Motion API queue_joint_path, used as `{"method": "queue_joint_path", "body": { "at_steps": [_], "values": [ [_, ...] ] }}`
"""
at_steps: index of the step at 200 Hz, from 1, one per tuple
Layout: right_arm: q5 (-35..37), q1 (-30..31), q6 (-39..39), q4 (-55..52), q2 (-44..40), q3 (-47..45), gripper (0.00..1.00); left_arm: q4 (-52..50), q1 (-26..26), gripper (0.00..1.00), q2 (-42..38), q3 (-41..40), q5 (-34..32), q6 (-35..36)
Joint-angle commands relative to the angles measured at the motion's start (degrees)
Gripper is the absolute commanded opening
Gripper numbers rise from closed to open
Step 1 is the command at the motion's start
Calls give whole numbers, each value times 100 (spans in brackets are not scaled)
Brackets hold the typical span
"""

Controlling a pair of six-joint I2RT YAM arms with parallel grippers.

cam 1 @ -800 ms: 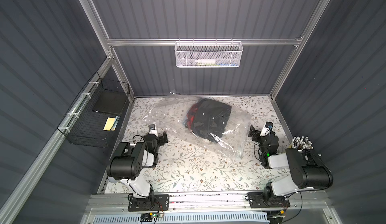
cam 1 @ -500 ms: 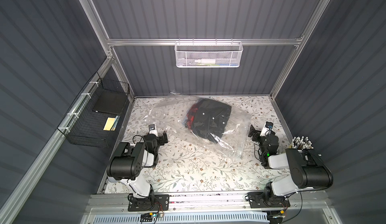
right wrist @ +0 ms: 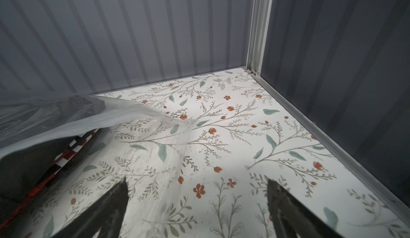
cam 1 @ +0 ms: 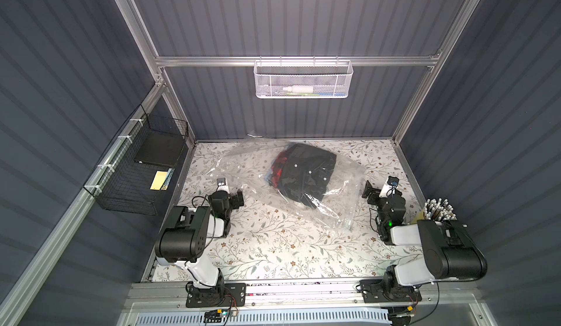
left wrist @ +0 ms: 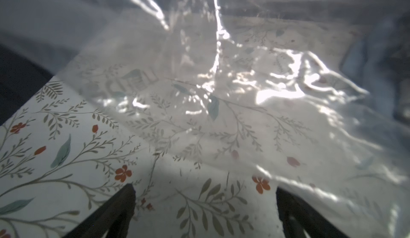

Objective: Take the shirt out of the vacuum bag
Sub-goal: Open the vacuum bag at the center of the board.

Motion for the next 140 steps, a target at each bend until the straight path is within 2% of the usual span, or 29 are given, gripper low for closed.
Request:
{"method": "queue_joint_path", "body": {
  "at_steps": [1, 16, 34, 42, 59, 78, 94, 116, 125, 140],
  "values": [
    [314, 20, 147, -864, -594, 342, 99, -1544, 17, 99, -368, 781, 150, 45],
    [372, 56, 125, -980, -1013, 312, 99, -1805, 41, 99, -600, 1019, 152, -421],
    [342, 131, 109, -1110, -1547, 327, 99, -3257, 142, 99, -791, 1699, -1008, -2050],
    [296, 196, 80, -1188, -1759, 354, 99, -3864, 219, 100, -776, 2003, -1046, -2428],
    [652, 368, 470, -1332, -2192, 400, 99, -4345, 267, 99, -559, 2517, -57, -2028],
    [1225, 375, 1942, -2140, -2711, 581, 99, -5050, 263, 96, -419, 3034, 140, -2048],
    [1418, 368, 2836, -2867, -2943, 752, 99, -4951, 263, 95, -664, 2786, -40, -2247],
    [585, 373, 2485, -2688, -3113, 717, 99, -5283, 209, 95, -859, 2675, -406, -2610],
    [311, 375, 2434, -2444, -3200, 621, 99, -5585, 100, 94, -906, 2770, -787, -2652],
    [356, 375, 2731, -2241, -3198, 517, 99, -6103, -106, 94, -976, 2939, -1217, -2885]
  ]
}}
